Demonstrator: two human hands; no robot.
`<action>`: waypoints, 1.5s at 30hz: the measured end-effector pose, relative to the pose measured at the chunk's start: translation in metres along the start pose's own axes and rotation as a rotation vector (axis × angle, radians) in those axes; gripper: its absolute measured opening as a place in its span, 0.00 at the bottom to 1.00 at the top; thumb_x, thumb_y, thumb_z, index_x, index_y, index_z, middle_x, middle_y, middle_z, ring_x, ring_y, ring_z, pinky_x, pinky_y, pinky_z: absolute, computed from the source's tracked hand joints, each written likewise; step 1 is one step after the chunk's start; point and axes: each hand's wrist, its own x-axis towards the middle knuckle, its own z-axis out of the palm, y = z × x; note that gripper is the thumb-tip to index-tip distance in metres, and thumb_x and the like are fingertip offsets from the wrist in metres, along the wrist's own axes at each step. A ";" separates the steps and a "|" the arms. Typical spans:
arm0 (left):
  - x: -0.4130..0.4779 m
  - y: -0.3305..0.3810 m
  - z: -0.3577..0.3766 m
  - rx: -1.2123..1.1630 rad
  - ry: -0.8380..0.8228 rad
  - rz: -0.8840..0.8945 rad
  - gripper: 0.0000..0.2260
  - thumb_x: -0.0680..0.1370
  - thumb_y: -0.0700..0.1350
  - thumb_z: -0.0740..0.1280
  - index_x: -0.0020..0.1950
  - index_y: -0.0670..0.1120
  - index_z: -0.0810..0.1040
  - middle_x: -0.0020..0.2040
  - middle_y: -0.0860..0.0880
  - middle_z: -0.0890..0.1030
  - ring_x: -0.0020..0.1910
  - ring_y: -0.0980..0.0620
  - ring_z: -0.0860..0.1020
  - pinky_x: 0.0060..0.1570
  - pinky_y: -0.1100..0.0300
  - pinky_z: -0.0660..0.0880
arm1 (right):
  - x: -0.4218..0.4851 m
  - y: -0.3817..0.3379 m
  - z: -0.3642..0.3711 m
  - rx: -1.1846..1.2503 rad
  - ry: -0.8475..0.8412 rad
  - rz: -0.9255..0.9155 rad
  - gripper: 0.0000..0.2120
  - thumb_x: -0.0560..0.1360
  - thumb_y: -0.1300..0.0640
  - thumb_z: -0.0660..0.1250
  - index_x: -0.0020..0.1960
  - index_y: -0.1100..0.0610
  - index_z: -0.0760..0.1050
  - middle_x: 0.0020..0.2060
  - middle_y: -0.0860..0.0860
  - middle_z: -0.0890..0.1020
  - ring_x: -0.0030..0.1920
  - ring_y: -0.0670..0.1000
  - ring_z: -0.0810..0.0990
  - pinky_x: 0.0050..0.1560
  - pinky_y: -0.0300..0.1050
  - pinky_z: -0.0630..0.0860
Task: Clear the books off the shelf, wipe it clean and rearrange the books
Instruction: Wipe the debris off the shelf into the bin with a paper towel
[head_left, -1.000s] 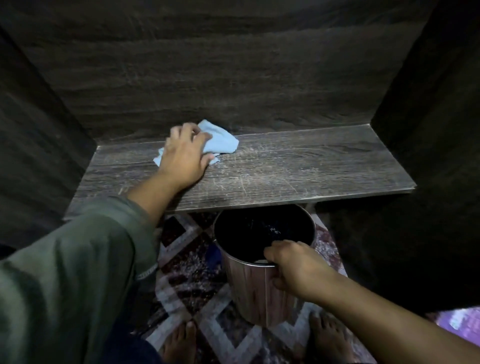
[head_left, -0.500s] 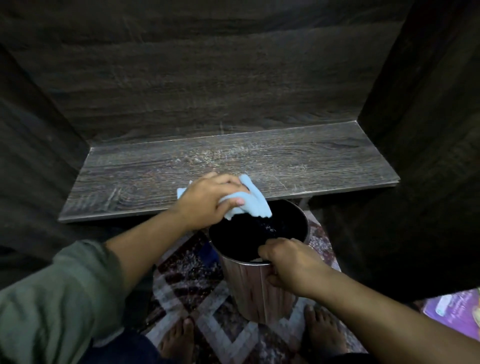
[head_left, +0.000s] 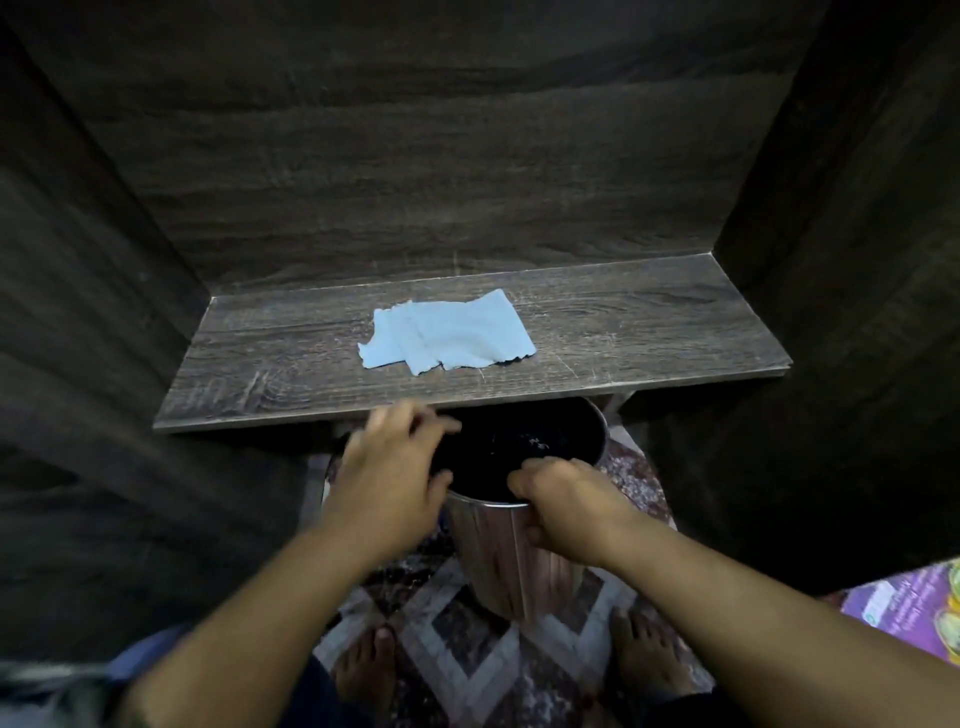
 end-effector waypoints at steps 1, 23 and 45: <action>-0.015 0.003 0.002 0.014 -0.064 -0.012 0.26 0.75 0.52 0.69 0.71 0.56 0.67 0.65 0.52 0.67 0.66 0.49 0.64 0.63 0.52 0.66 | 0.001 -0.002 -0.001 -0.008 0.000 -0.003 0.16 0.71 0.56 0.70 0.57 0.53 0.74 0.55 0.52 0.76 0.58 0.56 0.76 0.54 0.47 0.71; -0.011 -0.029 0.017 -0.037 -0.288 0.073 0.16 0.71 0.43 0.74 0.58 0.48 0.78 0.54 0.50 0.77 0.56 0.48 0.73 0.52 0.58 0.67 | 0.019 -0.020 -0.026 0.344 -0.129 -0.013 0.11 0.66 0.51 0.75 0.43 0.52 0.75 0.45 0.48 0.74 0.45 0.46 0.74 0.45 0.42 0.71; -0.001 -0.044 0.019 -0.068 -0.385 0.094 0.20 0.69 0.43 0.75 0.60 0.48 0.79 0.57 0.50 0.77 0.57 0.49 0.73 0.49 0.62 0.66 | 0.124 0.009 -0.045 -0.046 0.279 -0.018 0.23 0.76 0.45 0.58 0.71 0.39 0.67 0.57 0.56 0.75 0.59 0.59 0.73 0.53 0.53 0.76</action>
